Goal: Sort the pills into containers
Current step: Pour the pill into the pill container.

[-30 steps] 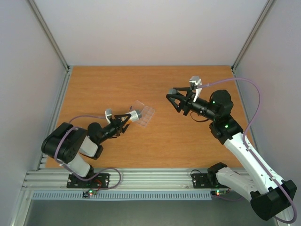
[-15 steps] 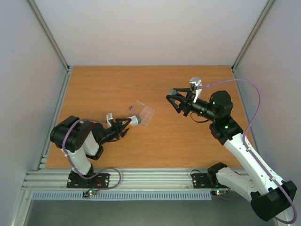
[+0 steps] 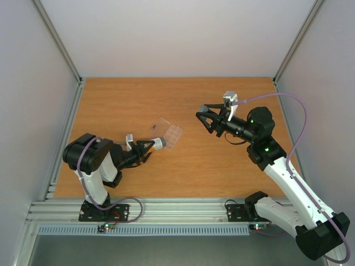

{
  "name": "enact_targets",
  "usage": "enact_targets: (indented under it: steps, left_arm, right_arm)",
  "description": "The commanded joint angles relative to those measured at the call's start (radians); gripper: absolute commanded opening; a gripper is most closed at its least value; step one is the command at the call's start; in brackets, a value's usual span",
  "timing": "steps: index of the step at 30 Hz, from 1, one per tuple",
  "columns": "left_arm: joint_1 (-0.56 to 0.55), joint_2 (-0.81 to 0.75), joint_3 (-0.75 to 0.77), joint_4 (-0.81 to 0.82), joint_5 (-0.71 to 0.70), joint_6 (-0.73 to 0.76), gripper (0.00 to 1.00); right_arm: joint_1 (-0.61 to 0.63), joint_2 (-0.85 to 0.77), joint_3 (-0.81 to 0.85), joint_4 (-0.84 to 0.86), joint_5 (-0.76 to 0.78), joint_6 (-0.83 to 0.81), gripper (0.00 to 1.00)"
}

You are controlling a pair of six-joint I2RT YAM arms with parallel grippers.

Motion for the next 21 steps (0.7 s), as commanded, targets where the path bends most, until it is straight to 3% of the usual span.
enact_targets:
  steps: [1, 11, 21]
  left_arm:
    - [0.009, 0.022, 0.022, 0.258, 0.004, 0.039, 0.01]
    - [0.016, 0.047, 0.044, 0.251, -0.001, 0.035, 0.0]
    - [0.016, 0.007, 0.064, 0.146, -0.005, 0.071, 0.01]
  right_arm:
    - [0.005, -0.013, -0.009, 0.018, -0.007, -0.017, 0.24]
    - [0.005, -0.001, -0.012, 0.021, -0.003, -0.017, 0.24]
    - [0.005, 0.005, -0.015, 0.021, 0.0, -0.02, 0.23]
